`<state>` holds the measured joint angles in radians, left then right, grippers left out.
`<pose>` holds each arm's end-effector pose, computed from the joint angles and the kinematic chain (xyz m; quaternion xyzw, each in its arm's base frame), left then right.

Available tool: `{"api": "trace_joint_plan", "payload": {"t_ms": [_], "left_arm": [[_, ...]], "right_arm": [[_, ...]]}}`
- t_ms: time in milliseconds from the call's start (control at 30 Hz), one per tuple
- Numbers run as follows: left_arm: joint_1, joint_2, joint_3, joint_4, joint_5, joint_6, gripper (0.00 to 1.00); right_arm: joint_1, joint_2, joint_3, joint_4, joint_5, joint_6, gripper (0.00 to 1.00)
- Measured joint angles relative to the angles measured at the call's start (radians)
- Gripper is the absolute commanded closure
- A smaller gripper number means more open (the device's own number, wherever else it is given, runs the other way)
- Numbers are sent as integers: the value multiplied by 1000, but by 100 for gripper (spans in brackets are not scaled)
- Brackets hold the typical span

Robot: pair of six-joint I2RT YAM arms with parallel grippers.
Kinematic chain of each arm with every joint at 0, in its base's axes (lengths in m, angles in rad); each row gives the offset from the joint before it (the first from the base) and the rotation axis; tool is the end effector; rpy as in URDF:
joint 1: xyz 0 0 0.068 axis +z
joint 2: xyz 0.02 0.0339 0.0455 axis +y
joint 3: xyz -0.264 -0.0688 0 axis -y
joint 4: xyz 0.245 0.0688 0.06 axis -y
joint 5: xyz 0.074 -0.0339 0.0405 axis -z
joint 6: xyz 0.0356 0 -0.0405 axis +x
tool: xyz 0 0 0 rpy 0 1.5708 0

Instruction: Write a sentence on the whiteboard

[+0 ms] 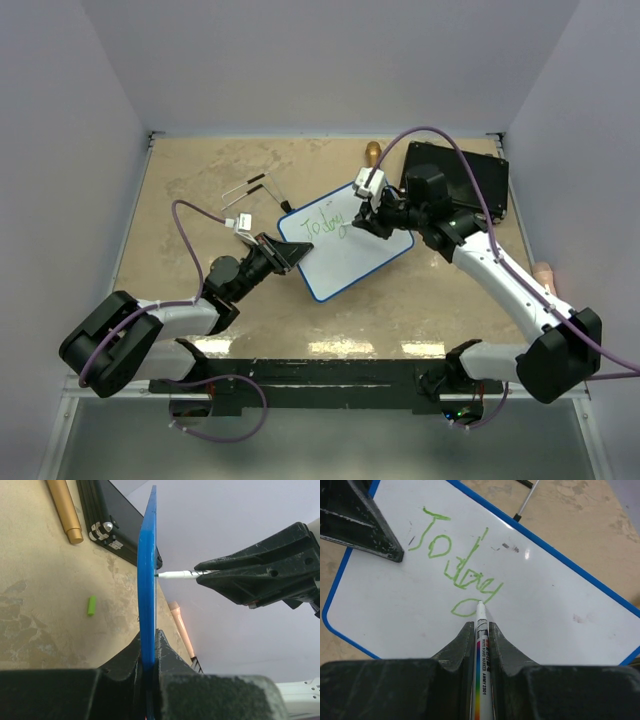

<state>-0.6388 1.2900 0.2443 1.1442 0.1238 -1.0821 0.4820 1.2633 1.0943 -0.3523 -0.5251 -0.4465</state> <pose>0.1823 -0.1409 0.1960 -0.1026 0.6638 -0.5878 0.4508 0.2421 0.1468 0.3309 -0.4905 0.6891 0.2332 0.4798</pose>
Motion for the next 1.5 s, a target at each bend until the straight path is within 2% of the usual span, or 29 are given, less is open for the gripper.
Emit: {"api": "trace_joint_plan", "payload": {"t_ms": [233,467,833,1500], "left_arm": [[3,-2,-2,19,4,-1,100],[3,-8,-8,22,5,-5,100],[4,-20,-13,22,8,-8,100],[10,-32,-14,22,19,-18,100]], "right_arm": [[-93,-32,35,-2,-9,13,100],[-119,-125,79,3,-78,14,100],[-158,-76,79,6,-133,25,100],[-177,-80,74,7,-201,15,100]]}}
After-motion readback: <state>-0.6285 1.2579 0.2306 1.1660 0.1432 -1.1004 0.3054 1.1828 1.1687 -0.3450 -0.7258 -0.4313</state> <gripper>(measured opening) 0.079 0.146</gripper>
